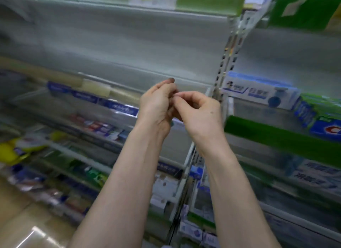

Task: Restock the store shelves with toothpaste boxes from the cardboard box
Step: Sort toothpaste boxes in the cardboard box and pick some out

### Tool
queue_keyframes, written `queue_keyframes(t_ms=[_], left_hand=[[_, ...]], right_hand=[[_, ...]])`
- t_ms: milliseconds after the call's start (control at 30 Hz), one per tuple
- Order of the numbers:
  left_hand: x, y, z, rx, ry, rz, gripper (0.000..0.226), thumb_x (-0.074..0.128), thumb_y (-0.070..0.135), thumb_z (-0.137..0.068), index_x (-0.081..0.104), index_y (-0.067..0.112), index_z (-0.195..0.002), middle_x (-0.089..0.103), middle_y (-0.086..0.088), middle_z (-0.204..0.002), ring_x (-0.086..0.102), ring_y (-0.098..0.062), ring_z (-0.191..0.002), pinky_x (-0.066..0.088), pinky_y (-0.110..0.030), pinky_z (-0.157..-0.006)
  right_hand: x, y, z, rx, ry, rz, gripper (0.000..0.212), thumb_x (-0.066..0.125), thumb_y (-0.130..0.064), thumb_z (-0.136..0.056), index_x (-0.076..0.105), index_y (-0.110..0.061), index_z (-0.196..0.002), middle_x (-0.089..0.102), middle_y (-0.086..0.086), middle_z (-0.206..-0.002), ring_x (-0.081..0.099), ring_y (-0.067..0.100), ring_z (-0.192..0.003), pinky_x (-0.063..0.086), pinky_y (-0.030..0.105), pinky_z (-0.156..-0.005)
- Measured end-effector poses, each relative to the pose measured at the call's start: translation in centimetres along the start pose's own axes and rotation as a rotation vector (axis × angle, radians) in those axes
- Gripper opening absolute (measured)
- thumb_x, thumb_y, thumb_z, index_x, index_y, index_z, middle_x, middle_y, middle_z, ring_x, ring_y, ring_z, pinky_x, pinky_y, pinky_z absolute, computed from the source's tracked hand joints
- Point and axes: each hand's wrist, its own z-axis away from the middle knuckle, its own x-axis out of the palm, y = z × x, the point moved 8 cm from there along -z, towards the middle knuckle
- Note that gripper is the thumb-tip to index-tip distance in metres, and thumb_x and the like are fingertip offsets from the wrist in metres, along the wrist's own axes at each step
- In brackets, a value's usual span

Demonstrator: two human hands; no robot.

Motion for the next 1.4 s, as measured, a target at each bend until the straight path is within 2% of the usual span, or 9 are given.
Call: queue_keyframes(t_ms=[233, 333, 467, 600, 700, 800, 1033, 1267, 1400], left_hand=[[-10.8, 1.7, 4.4, 0.124, 0.381, -0.11, 0.021, 0.05, 0.0, -0.09, 0.061, 0.016, -0.082, 0.056, -0.002, -0.06, 0.054, -0.009, -0.047, 0.045, -0.023, -0.053], [-14.6, 2.1, 7.8, 0.152, 0.517, -0.159, 0.02, 0.051, 0.002, -0.089, 0.062, 0.017, -0.083, 0.06, -0.003, -0.066, 0.058, -0.015, -0.059, 0.048, -0.029, -0.062], [-19.4, 2.8, 13.6, 0.203, 0.713, -0.154, 0.02, 0.051, 0.001, -0.089, 0.062, 0.016, -0.081, 0.06, -0.005, -0.066, 0.056, -0.018, -0.059, 0.046, -0.028, -0.059], [-23.9, 3.9, 20.8, 0.254, 0.883, -0.132, 0.022, 0.048, -0.004, -0.087, 0.061, 0.013, -0.081, 0.055, -0.006, -0.067, 0.049, -0.015, -0.054, 0.039, -0.024, -0.05], [-27.1, 5.2, 26.4, 0.282, 1.009, -0.115, 0.021, 0.048, -0.002, -0.088, 0.061, 0.013, -0.084, 0.052, -0.002, -0.064, 0.045, -0.011, -0.052, 0.036, -0.02, -0.047], [-30.0, 6.5, 31.5, 0.33, 1.106, -0.063, 0.018, 0.048, 0.0, -0.09, 0.061, 0.012, -0.088, 0.052, -0.001, -0.065, 0.045, -0.01, -0.054, 0.036, -0.02, -0.049], [-37.5, 9.0, 43.8, 0.396, 1.331, -0.007, 0.018, 0.052, 0.005, -0.089, 0.065, 0.016, -0.087, 0.055, 0.0, -0.07, 0.051, -0.011, -0.062, 0.042, -0.023, -0.053], [-46.1, 11.4, 58.1, 0.431, 1.504, 0.106, 0.019, 0.051, 0.002, -0.089, 0.064, 0.015, -0.084, 0.053, 0.001, -0.063, 0.047, -0.007, -0.051, 0.038, -0.019, -0.048], [-49.8, 12.3, 63.7, 0.45, 1.564, 0.176, 0.019, 0.052, 0.002, -0.089, 0.064, 0.015, -0.08, 0.052, 0.003, -0.056, 0.047, -0.003, -0.038, 0.037, -0.014, -0.041]], right_hand=[[7.5, 1.2, 4.3, 0.074, -0.322, -0.107, 0.022, 0.063, -0.003, -0.086, 0.067, -0.019, -0.071, 0.067, -0.001, -0.068, 0.057, 0.004, -0.059, 0.048, 0.02, -0.063], [9.8, 1.4, 7.4, 0.106, -0.465, -0.136, 0.019, 0.064, -0.008, -0.086, 0.069, -0.02, -0.073, 0.07, -0.002, -0.069, 0.063, 0.005, -0.064, 0.053, 0.022, -0.064], [12.9, 1.2, 12.8, 0.122, -0.638, -0.162, 0.021, 0.064, -0.008, -0.086, 0.069, -0.021, -0.071, 0.069, -0.006, -0.066, 0.063, 0.002, -0.062, 0.054, 0.021, -0.065], [16.4, 0.4, 18.7, 0.132, -0.799, -0.194, 0.022, 0.066, -0.01, -0.085, 0.068, -0.021, -0.066, 0.069, -0.001, -0.068, 0.065, 0.014, -0.067, 0.055, 0.036, -0.072], [18.7, -1.2, 22.8, 0.119, -0.905, -0.214, 0.016, 0.066, -0.013, -0.085, 0.07, -0.02, -0.071, 0.069, 0.003, -0.07, 0.063, 0.015, -0.068, 0.054, 0.038, -0.071], [20.9, -3.4, 26.9, 0.113, -0.997, -0.247, 0.011, 0.066, -0.016, -0.086, 0.07, -0.02, -0.077, 0.068, 0.001, -0.071, 0.061, 0.011, -0.065, 0.051, 0.028, -0.063], [26.2, -8.2, 39.3, 0.133, -1.26, -0.275, 0.007, 0.064, -0.017, -0.089, 0.069, -0.018, -0.084, 0.066, -0.002, -0.077, 0.06, 0.007, -0.068, 0.052, 0.02, -0.065], [31.6, -12.7, 54.1, 0.191, -1.453, -0.266, 0.011, 0.064, -0.015, -0.089, 0.066, -0.019, -0.079, 0.063, -0.003, -0.073, 0.057, 0.008, -0.063, 0.049, 0.02, -0.06], [34.4, -14.4, 60.1, 0.195, -1.491, -0.259, 0.017, 0.064, -0.015, -0.088, 0.065, -0.022, -0.073, 0.062, -0.004, -0.069, 0.056, 0.009, -0.062, 0.046, 0.018, -0.054]])
